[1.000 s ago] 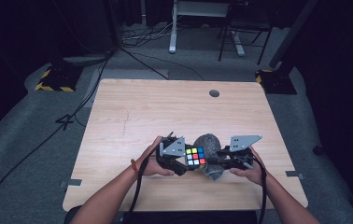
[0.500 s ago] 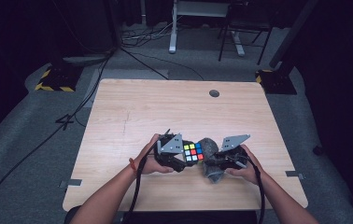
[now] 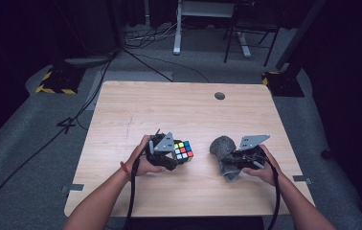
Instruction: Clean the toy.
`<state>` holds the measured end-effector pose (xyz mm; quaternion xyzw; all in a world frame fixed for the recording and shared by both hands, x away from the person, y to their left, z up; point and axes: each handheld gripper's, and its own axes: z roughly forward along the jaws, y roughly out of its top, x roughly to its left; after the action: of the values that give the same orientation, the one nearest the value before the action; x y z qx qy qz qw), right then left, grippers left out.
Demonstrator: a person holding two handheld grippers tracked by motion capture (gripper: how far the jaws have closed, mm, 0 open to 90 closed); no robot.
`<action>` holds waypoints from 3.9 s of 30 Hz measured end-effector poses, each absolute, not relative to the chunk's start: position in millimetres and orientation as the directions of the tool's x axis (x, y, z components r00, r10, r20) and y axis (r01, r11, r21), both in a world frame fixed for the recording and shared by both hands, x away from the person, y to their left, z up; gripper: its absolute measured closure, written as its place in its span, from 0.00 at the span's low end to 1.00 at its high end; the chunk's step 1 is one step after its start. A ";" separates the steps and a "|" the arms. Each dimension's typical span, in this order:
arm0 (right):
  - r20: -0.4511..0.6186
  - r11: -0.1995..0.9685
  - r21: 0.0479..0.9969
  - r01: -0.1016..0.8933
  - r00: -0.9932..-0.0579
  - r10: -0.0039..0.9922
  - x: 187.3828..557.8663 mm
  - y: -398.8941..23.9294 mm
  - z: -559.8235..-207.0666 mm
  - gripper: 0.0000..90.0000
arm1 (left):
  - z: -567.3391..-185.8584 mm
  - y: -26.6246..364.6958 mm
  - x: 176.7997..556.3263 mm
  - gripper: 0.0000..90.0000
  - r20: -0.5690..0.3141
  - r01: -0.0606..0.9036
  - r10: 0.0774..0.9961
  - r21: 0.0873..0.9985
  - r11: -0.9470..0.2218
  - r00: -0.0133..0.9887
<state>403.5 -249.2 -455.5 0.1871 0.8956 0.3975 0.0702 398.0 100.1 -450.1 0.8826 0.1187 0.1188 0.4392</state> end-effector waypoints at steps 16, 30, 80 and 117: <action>0.090 0.596 0.710 0.374 -0.888 0.450 388.7 -296.9 -478.5 0.74 | -479.3 124.1 389.3 0.37 0.043 0.171 0.317 0.770 -0.615 0.947; 0.066 0.577 0.710 0.403 -0.854 0.517 388.1 -310.4 -483.5 0.44 | -489.9 131.7 383.2 0.26 0.011 0.225 0.333 0.718 -0.659 0.943; -0.010 0.421 0.733 0.534 -0.610 0.792 337.9 -413.6 -500.9 0.21 | -503.9 238.9 354.1 0.18 -0.013 0.453 0.617 0.691 -0.563 0.787; 0.002 0.355 0.739 0.572 -0.529 0.848 332.0 -425.4 -503.4 0.20 | -504.1 238.9 351.7 0.17 -0.019 0.472 0.639 0.690 -0.548 0.769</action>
<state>332.0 -425.4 -503.4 0.4442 0.7996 0.3539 0.1952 351.7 238.9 -504.1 0.8719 0.3186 0.1178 0.3527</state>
